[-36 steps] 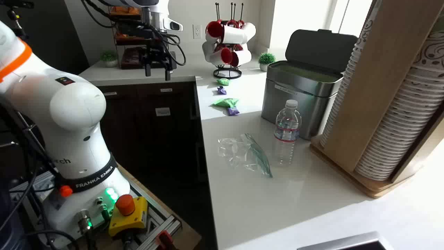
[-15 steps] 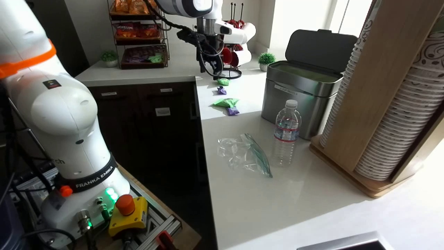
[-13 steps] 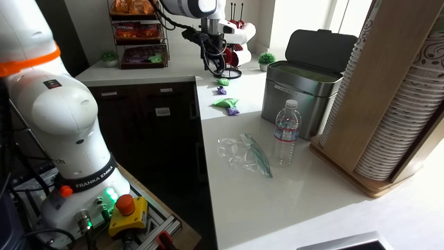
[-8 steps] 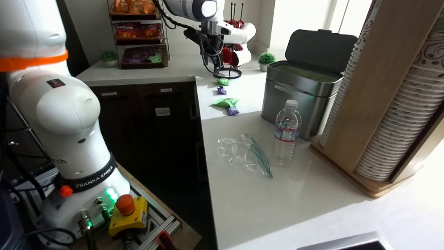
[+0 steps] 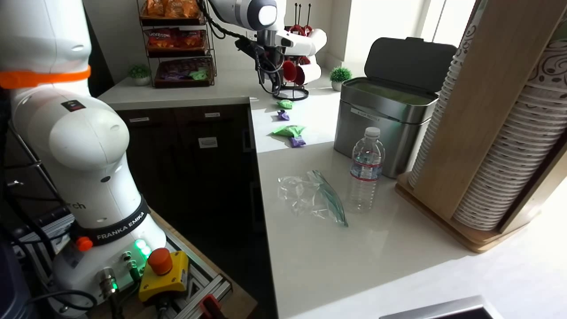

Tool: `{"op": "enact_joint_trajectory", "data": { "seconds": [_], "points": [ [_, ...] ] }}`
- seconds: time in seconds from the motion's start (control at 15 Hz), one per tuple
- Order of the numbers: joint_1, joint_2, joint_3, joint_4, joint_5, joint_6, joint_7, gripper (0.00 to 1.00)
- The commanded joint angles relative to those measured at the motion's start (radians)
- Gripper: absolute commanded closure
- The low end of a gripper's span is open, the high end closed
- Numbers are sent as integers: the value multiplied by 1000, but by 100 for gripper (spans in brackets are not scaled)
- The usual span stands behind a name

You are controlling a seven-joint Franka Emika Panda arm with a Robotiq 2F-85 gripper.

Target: Pick up the green sachet on the left and place it next to the green sachet on the right then move both sachets backwards, move the purple sachet on the left to the right.

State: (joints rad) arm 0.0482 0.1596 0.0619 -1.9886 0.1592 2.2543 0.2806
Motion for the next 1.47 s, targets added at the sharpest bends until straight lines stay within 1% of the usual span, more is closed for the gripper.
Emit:
{"op": "enact_joint_trajectory", "data": {
  "seconds": [0.0,0.07,0.13,0.2,0.4,0.47,0.6,0.73,0.87,1.07,1.4],
  "points": [
    [7,0,-7,2,1,-2,-1,0],
    [14,22,-14,14,-23,38,52,0],
    [13,37,-14,29,-10,55,57,0],
    [16,59,-19,50,-23,98,86,0],
    [15,127,-31,103,-26,226,108,0],
    [13,152,-35,117,-14,269,110,0],
    [-4,203,-23,143,57,325,71,0],
    [-27,249,3,176,137,345,24,0],
    [-33,298,18,221,188,333,19,0],
    [-25,363,25,287,199,321,13,0],
    [-49,410,47,345,227,291,-28,0]
  ]
}}
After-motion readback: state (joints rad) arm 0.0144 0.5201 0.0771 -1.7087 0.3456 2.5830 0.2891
